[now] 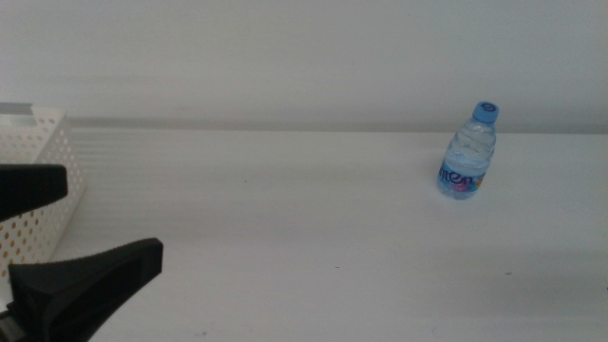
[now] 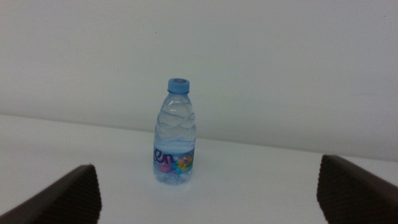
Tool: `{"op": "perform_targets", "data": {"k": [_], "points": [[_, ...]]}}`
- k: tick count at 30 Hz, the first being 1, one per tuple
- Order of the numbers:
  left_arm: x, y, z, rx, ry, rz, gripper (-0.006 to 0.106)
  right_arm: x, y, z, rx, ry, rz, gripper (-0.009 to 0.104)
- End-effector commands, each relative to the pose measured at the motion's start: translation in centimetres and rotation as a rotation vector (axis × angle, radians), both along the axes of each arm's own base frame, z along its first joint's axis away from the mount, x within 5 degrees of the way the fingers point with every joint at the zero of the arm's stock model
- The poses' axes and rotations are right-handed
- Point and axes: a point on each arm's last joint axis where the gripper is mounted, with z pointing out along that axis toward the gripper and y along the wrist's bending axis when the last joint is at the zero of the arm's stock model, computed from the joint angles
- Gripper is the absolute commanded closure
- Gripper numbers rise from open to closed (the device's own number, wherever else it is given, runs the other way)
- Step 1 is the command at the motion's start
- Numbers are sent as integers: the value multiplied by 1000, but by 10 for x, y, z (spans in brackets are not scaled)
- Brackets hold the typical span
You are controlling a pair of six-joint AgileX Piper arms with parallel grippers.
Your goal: Use arms to grab the bottles and put them into the dustbin to the left of the table.
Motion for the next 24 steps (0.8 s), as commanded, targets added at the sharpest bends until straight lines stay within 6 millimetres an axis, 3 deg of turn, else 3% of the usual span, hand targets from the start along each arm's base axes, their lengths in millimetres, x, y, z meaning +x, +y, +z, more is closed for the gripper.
{"op": "perform_targets", "data": {"k": [1,24], "points": [[-1,0,1,-20,-7,-2,7,-1,0,-9,-7,-28,-6,2],[-1,0,1,-20,-7,-2,7,44,3,-25,-63,223,8,2]]}}
